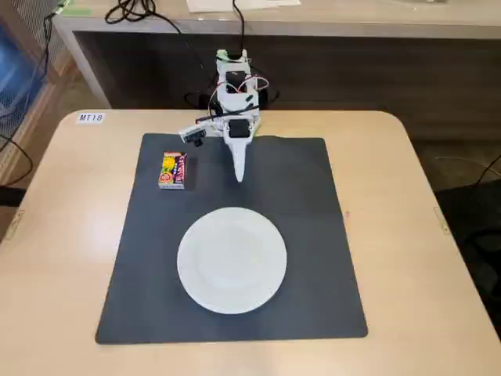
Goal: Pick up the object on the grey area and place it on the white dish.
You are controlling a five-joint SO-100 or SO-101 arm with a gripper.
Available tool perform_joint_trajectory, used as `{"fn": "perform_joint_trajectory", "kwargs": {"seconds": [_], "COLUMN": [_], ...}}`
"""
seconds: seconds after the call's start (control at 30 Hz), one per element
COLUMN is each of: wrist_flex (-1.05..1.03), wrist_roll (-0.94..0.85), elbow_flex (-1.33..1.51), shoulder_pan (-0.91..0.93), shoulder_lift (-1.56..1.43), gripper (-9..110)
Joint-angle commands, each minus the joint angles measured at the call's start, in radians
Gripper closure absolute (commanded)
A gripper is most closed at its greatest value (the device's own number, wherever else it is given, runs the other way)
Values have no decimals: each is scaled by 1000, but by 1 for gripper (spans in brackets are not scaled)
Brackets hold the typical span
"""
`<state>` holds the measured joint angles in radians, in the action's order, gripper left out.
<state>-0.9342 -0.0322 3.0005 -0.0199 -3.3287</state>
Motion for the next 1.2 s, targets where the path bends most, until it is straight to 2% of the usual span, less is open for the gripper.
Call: {"fn": "perform_joint_trajectory", "kwargs": {"seconds": [0.0, 0.1, 0.2, 0.33, 0.47, 0.6, 0.7, 0.97, 1.17], "wrist_flex": [-101, -127, -173, -391, -591, -646, -686, -752, -719], "wrist_roll": [67, 124, 120, 127, 302, 598, 724, 894, 908], "elbow_flex": [-190, -348, -618, -1111, -1408, -1348, -1302, -999, -801], "shoulder_pan": [29, 46, 44, 51, 80, 146, 249, 618, 822], "shoulder_lift": [44, 199, 514, 994, 1270, 1276, 1264, 1040, 891], "gripper": [102, 102, 102, 102, 102, 102, 102, 102, 102]}}
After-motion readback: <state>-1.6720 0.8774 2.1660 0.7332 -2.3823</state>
